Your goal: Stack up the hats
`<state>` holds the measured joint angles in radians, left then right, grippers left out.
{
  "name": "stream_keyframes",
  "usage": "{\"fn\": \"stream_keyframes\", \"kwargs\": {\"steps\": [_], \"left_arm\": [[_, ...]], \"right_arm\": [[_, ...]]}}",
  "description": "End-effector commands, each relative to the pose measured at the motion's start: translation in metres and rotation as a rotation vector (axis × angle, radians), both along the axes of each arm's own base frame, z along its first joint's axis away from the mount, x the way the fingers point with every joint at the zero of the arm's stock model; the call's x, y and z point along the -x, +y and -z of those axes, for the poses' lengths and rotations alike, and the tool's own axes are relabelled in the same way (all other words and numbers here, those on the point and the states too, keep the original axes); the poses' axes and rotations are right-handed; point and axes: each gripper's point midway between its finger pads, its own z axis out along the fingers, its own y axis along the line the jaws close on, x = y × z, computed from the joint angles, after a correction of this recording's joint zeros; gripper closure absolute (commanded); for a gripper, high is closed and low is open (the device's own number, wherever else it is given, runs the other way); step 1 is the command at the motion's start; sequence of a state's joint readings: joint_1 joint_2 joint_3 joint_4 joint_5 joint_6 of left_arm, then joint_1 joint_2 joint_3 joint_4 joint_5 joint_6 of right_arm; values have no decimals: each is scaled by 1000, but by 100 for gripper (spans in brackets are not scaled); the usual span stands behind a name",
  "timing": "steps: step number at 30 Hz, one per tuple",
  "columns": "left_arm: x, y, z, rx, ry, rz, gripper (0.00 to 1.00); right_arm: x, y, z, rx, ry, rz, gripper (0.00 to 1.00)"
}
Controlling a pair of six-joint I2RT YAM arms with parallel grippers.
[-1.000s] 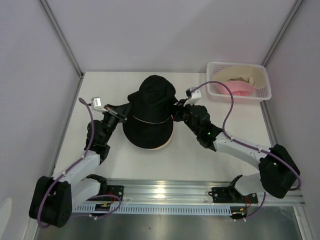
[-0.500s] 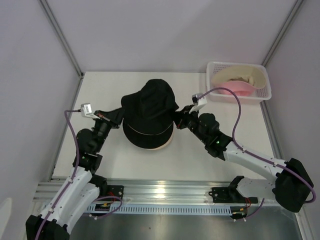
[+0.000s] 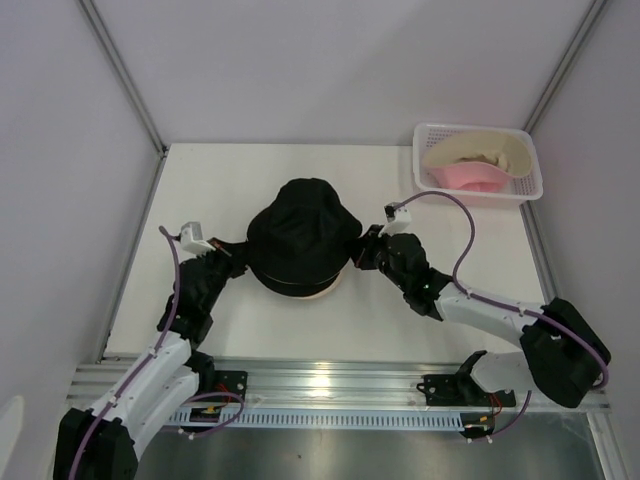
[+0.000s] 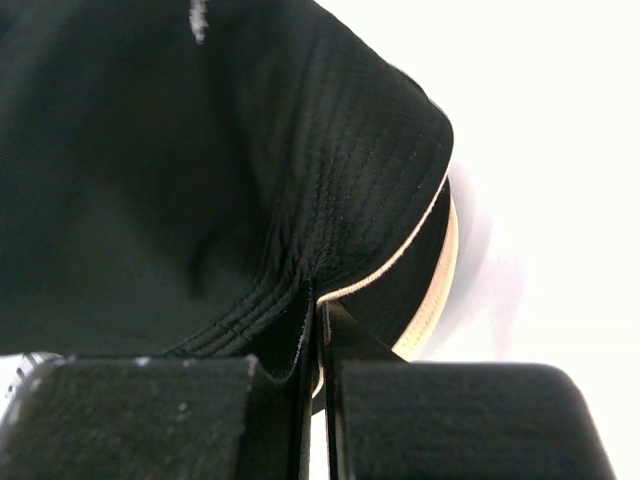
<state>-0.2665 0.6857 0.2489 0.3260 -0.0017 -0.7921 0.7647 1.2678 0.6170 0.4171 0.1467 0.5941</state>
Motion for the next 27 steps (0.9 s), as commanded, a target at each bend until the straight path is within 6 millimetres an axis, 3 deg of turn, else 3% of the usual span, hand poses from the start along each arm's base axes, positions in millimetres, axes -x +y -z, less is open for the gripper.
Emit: {"fn": "stream_keyframes", "kwargs": {"steps": [1, 9, 14, 17, 18, 20, 21, 23, 27], "left_arm": [[-6, 14, 20, -51, 92, -79, 99], [7, 31, 49, -80, 219, -164, 99], [13, 28, 54, -116, 199, -119, 99], [11, 25, 47, -142, 157, -91, 99], [10, 25, 46, -148, 153, -90, 99], [6, 30, 46, -172, 159, -114, 99], [3, 30, 42, -172, 154, -124, 99], [-5, 32, 41, -183, 163, -144, 99], [-25, 33, 28, -215, 152, -165, 99]], "right_arm": [[-1, 3, 35, -7, 126, 6, 100], [13, 9, 81, -27, 288, -1, 100], [19, 3, 88, 8, 312, -2, 100], [11, -1, 62, -14, 258, 6, 83], [5, -4, 52, -26, 241, 17, 71], [-4, -8, 18, -64, 179, 22, 59], [-12, -15, 5, -87, 159, 31, 48], [-25, -25, -29, -138, 104, 57, 43], [-47, -43, -58, -179, 56, 65, 37]]}}
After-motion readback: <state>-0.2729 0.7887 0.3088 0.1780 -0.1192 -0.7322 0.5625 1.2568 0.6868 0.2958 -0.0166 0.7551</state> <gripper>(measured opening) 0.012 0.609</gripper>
